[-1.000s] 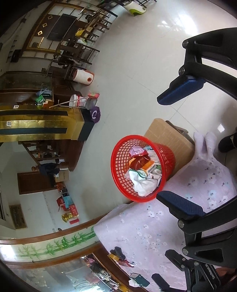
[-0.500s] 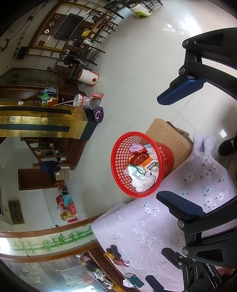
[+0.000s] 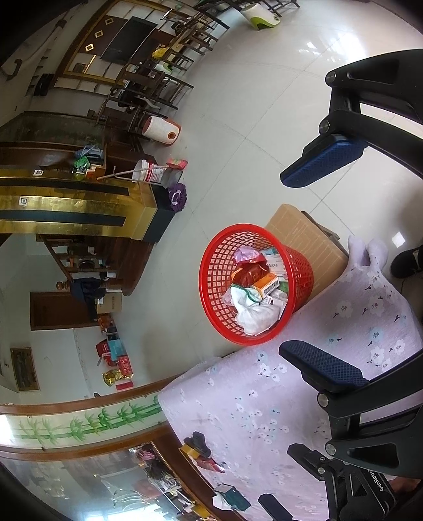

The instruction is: Collect trash

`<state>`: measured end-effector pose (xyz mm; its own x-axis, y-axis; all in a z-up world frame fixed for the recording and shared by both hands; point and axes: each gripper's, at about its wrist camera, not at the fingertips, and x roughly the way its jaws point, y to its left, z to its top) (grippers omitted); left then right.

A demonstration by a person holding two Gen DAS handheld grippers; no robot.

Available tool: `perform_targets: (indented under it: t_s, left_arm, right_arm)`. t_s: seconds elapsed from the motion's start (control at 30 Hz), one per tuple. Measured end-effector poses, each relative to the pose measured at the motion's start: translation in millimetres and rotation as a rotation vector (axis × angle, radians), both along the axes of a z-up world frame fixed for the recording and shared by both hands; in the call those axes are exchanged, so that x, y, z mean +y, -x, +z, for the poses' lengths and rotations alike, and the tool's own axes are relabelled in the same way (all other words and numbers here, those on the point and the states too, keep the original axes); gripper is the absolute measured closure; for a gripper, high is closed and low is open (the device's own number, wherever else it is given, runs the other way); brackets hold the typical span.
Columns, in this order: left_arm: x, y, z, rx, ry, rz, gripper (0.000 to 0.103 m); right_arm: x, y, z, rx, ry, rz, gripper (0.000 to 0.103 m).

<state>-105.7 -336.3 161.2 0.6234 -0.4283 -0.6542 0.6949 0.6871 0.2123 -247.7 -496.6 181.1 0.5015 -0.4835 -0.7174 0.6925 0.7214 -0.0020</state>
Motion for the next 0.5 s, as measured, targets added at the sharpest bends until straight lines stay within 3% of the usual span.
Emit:
perform_targets:
  t_s: [0.5]
  left_arm:
    - [1.6, 5.9, -1.6, 0.0, 0.008, -0.004, 0.006]
  right_arm:
    - [0.8, 0.5, -2.4, 0.01, -0.002, 0.009, 0.006]
